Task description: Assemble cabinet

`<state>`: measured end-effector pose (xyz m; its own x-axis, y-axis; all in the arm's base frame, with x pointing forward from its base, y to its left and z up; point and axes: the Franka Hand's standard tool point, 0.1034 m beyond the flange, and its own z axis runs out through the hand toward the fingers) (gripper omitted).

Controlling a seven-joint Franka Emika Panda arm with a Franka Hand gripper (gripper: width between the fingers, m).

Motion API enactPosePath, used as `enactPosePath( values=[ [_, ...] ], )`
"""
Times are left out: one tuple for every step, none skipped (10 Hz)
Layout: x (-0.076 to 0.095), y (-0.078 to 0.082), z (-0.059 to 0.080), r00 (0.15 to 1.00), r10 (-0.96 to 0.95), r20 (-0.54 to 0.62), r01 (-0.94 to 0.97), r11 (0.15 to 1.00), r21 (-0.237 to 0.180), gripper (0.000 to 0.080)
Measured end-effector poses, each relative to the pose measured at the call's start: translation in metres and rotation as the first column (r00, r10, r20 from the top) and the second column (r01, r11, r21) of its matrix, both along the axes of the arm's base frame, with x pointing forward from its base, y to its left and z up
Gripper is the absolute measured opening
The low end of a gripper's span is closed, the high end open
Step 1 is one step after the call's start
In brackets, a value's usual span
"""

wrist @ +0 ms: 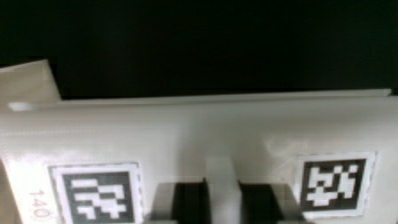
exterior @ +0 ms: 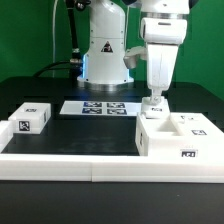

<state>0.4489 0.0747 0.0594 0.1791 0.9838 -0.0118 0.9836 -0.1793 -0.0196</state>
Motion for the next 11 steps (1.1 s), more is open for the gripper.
enactPosePath(
  values=[
    [-0.0015, 0.0004, -0.0003, 1.0, -0.006, -0.001, 0.006, 1.0, 0.0, 0.0068],
    [-0.0016, 0.0003, -0.0009, 1.0, -0.006, -0.002, 0.006, 1.0, 0.0, 0.0068],
    [-0.0016, 0.0002, -0.0009, 1.0, -0.006, -0.002, 0.006, 1.0, 0.0, 0.0068],
    [-0.0017, 0.0002, -0.001, 1.0, -0.006, -0.002, 0.006, 1.0, 0.0, 0.0068],
    [-0.0012, 0.0, -0.0007, 1.0, -0.004, -0.002, 0.004, 1.0, 0.0, 0.0068],
    [0.0006, -0.0012, 0.0003, 1.0, -0.004, -0.006, 0.004, 1.0, -0.003, 0.0068],
    [0.0009, -0.0007, 0.0011, 1.0, -0.005, -0.011, 0.005, 1.0, -0.006, 0.0068],
    [0.0013, 0.0001, 0.0022, 1.0, -0.003, -0.019, 0.003, 1.0, -0.01, 0.0068],
    [0.0017, -0.0001, 0.003, 1.0, -0.002, -0.03, 0.001, 1.0, -0.015, 0.0068],
    [0.0017, -0.0007, 0.0029, 0.999, -0.001, -0.034, 0.001, 1.0, -0.016, 0.0068],
    [0.0016, -0.0016, 0.0022, 0.999, -0.003, -0.037, 0.002, 1.0, -0.017, 0.0068]
  ],
)
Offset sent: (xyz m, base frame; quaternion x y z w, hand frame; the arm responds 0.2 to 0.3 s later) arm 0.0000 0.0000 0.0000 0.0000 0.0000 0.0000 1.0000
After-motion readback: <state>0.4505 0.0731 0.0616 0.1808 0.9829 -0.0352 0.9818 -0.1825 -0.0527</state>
